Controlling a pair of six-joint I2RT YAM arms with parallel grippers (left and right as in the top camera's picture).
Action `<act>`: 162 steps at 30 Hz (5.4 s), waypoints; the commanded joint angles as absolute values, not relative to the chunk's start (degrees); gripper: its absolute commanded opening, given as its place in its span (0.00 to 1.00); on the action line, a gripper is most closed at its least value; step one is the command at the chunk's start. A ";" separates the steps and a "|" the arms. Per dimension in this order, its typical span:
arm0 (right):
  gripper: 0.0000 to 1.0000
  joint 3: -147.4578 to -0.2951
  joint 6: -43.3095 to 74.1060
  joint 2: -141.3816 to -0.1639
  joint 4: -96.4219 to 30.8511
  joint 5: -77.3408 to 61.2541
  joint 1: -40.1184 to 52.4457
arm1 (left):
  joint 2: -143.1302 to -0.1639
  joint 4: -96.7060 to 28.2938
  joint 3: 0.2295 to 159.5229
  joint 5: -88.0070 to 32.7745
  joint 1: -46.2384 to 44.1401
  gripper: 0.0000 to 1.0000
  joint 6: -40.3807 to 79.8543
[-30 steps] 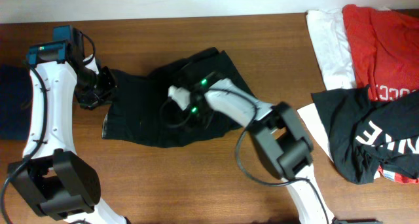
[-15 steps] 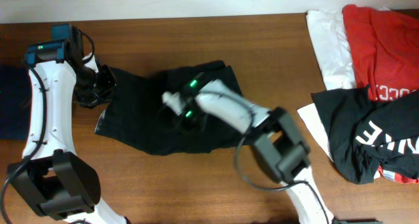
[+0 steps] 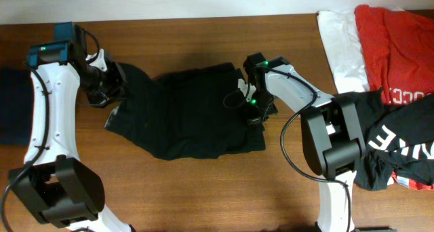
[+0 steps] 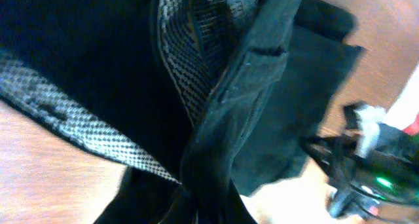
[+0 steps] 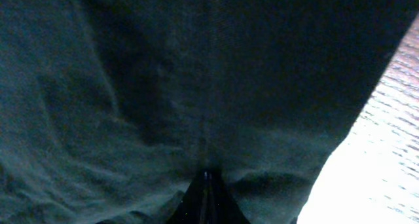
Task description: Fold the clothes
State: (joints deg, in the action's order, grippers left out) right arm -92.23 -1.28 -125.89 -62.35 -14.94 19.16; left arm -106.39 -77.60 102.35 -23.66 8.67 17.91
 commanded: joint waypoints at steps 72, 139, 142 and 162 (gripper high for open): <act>0.34 -109.75 3.46 -126.02 -77.19 3.03 16.12 | -132.51 -80.88 112.38 -15.07 -10.22 0.53 12.12; 0.39 -121.10 0.93 -124.36 -87.09 -2.61 -5.61 | -114.89 -67.09 118.48 19.73 20.40 0.00 -16.34; 0.39 -121.10 0.93 -124.36 -86.94 -2.61 -5.61 | -116.57 -64.01 118.48 19.73 22.79 0.00 -16.12; 0.40 -121.10 0.86 -124.36 -86.61 -2.57 -5.61 | -125.80 -46.39 118.43 19.77 35.31 0.68 -16.14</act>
